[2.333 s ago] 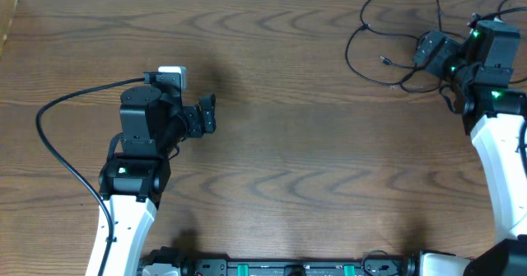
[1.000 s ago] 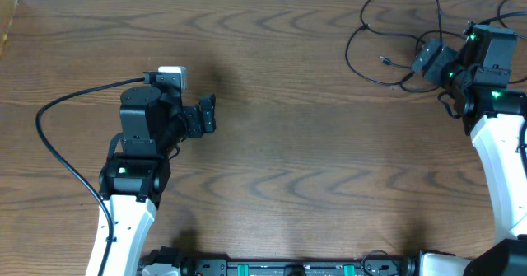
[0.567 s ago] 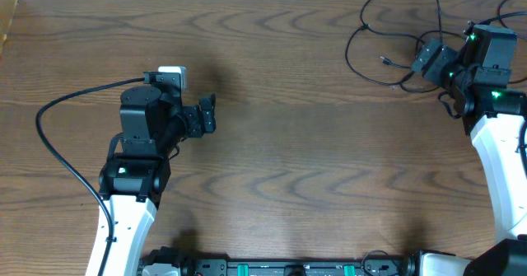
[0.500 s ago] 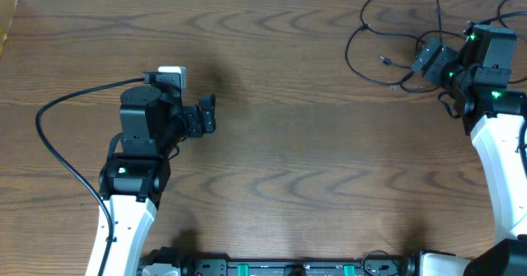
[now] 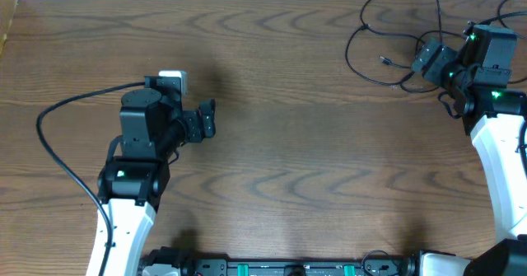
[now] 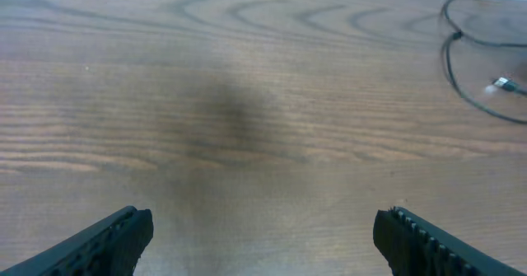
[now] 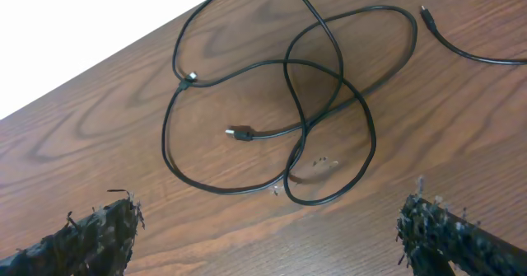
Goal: Untangle cables
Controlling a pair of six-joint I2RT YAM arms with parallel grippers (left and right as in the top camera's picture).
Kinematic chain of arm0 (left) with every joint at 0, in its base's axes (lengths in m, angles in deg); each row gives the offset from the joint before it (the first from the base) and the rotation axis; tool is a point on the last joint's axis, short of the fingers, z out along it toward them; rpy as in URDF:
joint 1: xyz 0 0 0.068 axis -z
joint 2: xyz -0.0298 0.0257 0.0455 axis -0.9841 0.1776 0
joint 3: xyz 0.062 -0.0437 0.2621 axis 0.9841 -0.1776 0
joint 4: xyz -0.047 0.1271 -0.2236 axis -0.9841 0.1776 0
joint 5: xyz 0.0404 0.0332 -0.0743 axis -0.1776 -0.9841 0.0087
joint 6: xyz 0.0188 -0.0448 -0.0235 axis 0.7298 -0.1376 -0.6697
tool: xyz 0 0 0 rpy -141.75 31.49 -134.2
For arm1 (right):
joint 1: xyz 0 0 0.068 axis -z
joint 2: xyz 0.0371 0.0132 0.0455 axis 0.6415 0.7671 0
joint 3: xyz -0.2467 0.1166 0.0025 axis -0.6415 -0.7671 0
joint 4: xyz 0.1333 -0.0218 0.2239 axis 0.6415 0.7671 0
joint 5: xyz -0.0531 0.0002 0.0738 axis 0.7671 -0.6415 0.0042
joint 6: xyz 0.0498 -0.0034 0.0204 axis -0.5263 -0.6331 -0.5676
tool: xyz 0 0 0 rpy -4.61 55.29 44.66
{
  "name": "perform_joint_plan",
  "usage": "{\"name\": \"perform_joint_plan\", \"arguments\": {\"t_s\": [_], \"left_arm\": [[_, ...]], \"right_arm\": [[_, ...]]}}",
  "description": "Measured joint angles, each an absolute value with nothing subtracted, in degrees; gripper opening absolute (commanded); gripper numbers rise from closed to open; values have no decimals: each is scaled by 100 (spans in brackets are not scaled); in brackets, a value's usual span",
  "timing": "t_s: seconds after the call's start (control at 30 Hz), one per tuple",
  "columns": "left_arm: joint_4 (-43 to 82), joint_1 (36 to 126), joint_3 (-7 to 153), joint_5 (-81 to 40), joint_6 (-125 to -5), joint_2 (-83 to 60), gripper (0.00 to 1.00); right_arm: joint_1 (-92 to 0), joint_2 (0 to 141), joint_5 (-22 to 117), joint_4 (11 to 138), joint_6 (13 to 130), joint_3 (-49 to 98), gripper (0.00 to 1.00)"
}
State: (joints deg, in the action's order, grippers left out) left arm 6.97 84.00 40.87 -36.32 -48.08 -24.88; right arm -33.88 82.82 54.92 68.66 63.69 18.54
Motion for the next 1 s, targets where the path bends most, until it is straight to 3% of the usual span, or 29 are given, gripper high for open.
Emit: {"name": "perform_joint_plan", "arguments": {"t_s": [0.33,0.8,1.0], "left_arm": [[-94,8400,3191,-3680,-4806,-3537,91],[-3962,8400,502,-3761,-4808,-5281,91],[-4548,8400,-440,-3925,-4808,-6310,91]], "right_arm": [[-3388,8282,5490,6866,6369,1854,99],[-3388,8282,5490,6868,6369,1854,99],[-3388,8282,5492,6868,6369,1854,99]]}}
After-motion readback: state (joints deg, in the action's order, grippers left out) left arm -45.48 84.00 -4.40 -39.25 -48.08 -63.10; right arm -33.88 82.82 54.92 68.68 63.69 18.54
